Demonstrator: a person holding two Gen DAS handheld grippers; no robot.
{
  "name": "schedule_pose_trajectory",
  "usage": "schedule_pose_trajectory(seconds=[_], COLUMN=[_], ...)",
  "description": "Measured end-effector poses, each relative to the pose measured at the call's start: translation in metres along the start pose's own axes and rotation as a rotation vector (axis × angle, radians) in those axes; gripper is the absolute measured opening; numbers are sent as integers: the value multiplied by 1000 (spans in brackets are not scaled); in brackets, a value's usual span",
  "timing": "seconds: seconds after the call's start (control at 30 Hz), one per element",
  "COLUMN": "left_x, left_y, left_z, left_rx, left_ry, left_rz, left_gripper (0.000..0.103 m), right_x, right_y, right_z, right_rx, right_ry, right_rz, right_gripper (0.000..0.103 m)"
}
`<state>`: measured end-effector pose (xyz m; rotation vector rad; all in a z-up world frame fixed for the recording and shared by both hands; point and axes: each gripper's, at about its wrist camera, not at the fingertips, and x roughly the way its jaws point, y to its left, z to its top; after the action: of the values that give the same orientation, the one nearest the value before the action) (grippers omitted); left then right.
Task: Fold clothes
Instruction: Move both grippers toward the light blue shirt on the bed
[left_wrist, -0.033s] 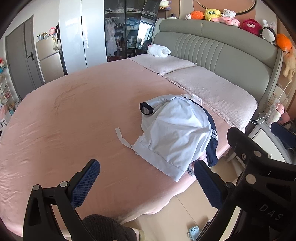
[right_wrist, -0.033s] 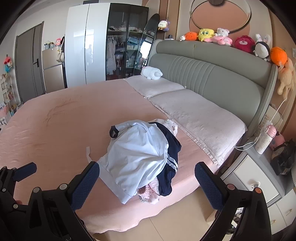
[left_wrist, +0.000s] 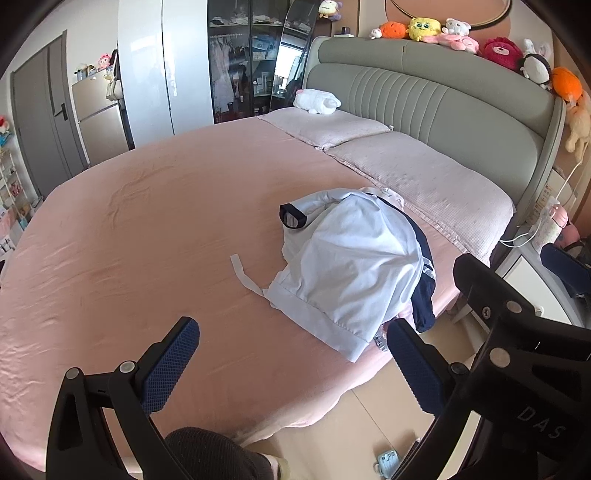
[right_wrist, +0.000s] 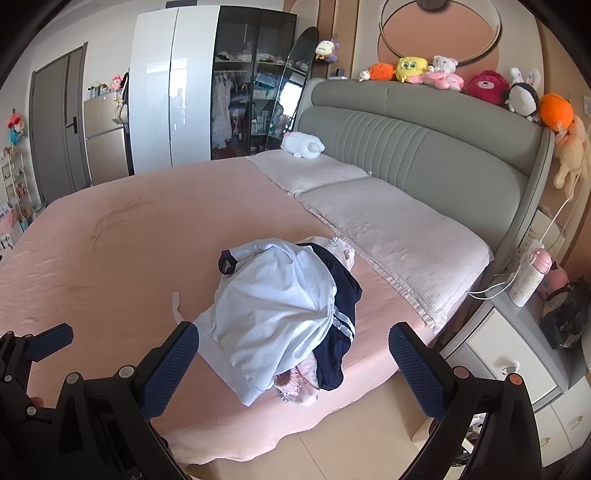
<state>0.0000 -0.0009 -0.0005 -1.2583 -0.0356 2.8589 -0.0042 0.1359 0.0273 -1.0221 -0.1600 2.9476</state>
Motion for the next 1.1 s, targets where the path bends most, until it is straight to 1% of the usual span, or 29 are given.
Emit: schedule_pose_trajectory(seconds=[0.23, 0.4, 0.47, 0.8, 1.1], left_x=[2, -2, 0, 16, 37], left_y=[6, -6, -6, -8, -12], left_z=[-2, 2, 2, 2, 7], left_rx=[-12, 12, 12, 25, 44], left_ry=[-18, -16, -11, 17, 45], left_rz=[-15, 10, 11, 19, 25], left_gripper=[103, 103, 103, 103, 103], right_x=[0, 0, 4, 19, 44], right_y=[4, -5, 0, 0, 0], right_z=[-2, -3, -3, -6, -6], right_rx=[1, 8, 6, 15, 20], right_ry=[-3, -2, 9, 50, 95], right_rz=[7, 13, 8, 16, 17], right_gripper=[103, 103, 103, 103, 103])
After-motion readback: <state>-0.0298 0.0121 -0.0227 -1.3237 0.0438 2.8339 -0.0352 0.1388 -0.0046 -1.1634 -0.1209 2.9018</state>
